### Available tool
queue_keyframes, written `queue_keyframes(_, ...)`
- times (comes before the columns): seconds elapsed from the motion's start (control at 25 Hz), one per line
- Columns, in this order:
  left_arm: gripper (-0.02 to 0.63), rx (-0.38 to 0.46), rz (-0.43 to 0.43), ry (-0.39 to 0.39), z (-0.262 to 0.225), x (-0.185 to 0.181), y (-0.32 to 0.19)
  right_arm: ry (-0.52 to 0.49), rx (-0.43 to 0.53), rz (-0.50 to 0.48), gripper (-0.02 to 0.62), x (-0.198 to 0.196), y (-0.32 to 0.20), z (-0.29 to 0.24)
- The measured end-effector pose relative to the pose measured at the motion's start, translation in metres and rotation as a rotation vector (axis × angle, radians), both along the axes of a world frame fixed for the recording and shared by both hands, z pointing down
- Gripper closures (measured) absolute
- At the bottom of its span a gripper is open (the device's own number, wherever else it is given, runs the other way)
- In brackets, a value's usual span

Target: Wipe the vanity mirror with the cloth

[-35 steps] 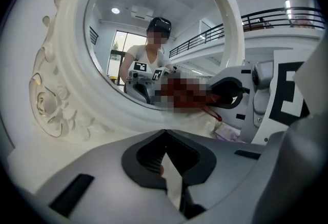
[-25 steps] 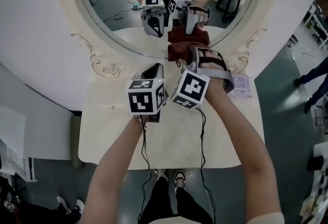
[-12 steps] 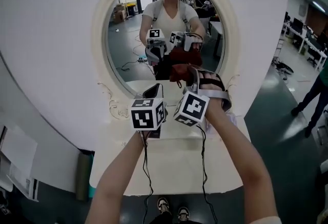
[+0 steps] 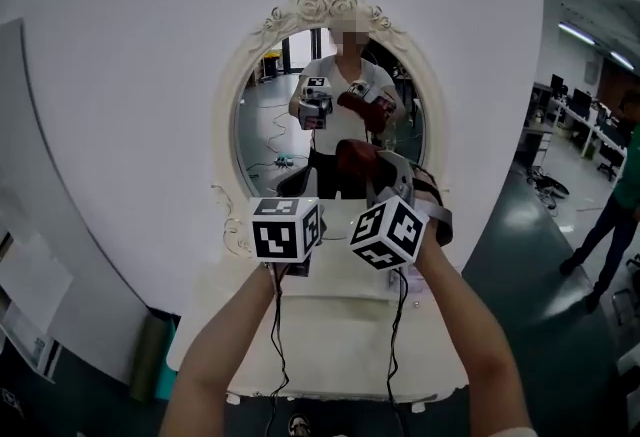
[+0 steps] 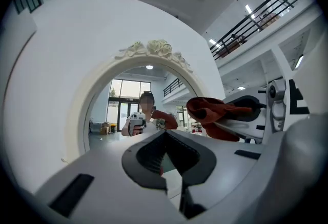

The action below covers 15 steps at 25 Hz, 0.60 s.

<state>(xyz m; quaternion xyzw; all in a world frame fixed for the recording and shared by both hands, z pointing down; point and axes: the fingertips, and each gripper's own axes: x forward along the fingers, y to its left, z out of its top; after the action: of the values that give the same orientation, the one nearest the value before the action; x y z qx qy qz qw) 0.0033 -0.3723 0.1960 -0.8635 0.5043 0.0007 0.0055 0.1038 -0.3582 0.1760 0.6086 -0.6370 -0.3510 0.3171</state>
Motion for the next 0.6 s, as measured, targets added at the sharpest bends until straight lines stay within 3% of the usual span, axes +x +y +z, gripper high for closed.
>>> queue_keyframes(0.36, 0.600, -0.057, -0.074, 0.046, 0.070, -0.025, 0.058, -0.438, -0.082, -0.158, 0.537, -0.015, 0.073, 0.060)
queue_keyframes(0.6, 0.600, -0.082, -0.085, 0.060, 0.108, -0.038, 0.113, -0.684, -0.174, -0.171, 0.537, -0.018, 0.100, 0.131)
